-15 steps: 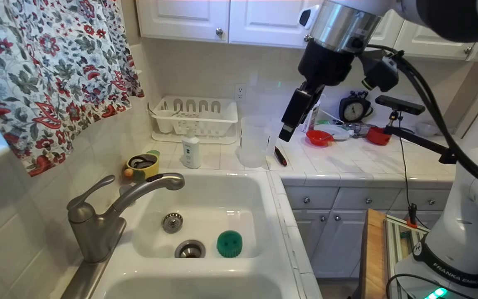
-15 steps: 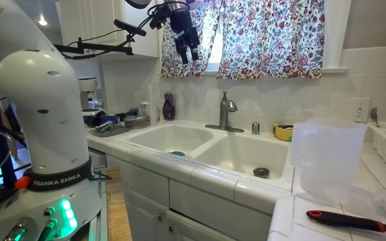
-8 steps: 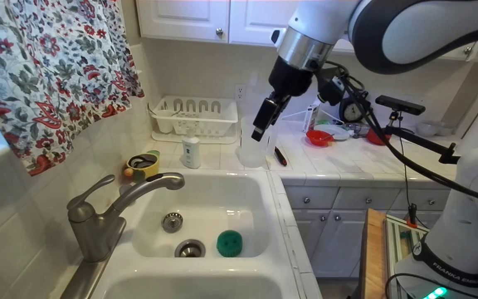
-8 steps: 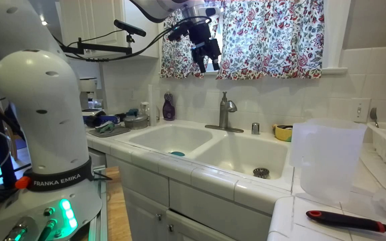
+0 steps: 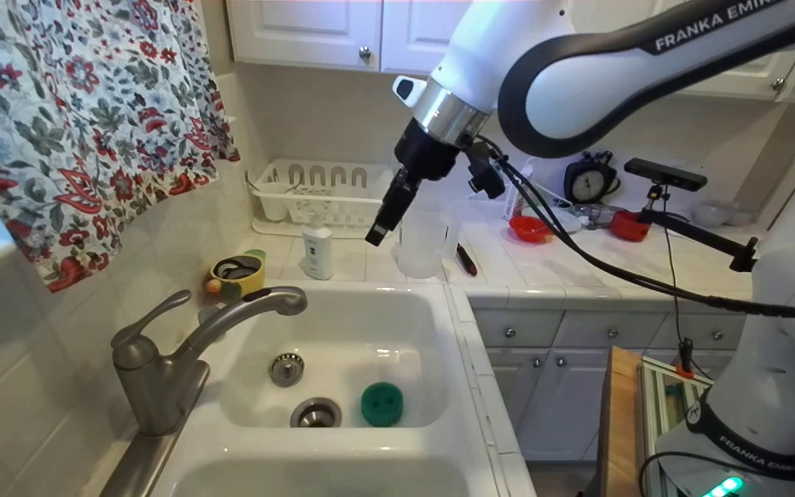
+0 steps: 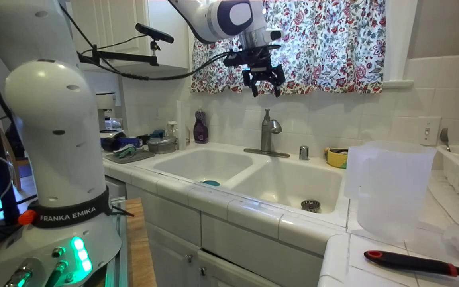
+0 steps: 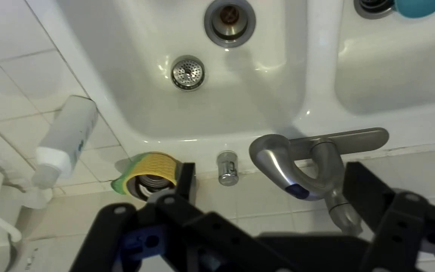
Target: Move the faucet handle upwards
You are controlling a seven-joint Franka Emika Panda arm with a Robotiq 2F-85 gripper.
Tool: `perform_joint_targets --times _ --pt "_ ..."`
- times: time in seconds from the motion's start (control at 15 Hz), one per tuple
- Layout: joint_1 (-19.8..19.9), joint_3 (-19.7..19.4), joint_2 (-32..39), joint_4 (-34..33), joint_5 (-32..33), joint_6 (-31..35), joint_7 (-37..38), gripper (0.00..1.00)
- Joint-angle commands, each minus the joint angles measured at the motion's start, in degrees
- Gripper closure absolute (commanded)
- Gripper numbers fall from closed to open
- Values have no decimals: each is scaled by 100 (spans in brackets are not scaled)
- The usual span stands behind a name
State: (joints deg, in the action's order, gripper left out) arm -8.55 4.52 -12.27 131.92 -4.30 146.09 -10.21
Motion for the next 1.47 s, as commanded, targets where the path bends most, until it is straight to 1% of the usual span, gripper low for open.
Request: perform_joint_targets --times 0.0,0.07,0.2,0.33,0.4,0.47,0.67,0.87,1.13,1.33,1.4 --pt "-374 -121 661 -549 -829 131 -1158 0" --pt "-378 -51 833 -716 -840 110 -1279 0" --pt "-323 73 1151 -1014 -601 93 -1345 0" --pt "-243 176 1465 -1311 -357 71 -1109 0" --pt "-206 206 1543 -1419 -193 -24 -844 0" --pt "-195 224 1200 -1020 -448 80 -1089 0" --pt "-155 260 1475 -1265 -337 76 -991 0" --pt "-149 262 1501 -1301 -334 78 -994 0" --pt "-108 281 1887 -1562 -217 250 -1201 0" --pt "-46 359 2179 -1675 -353 731 -1603 0" --pt "-22 396 2276 -1730 -300 897 -1713 0"
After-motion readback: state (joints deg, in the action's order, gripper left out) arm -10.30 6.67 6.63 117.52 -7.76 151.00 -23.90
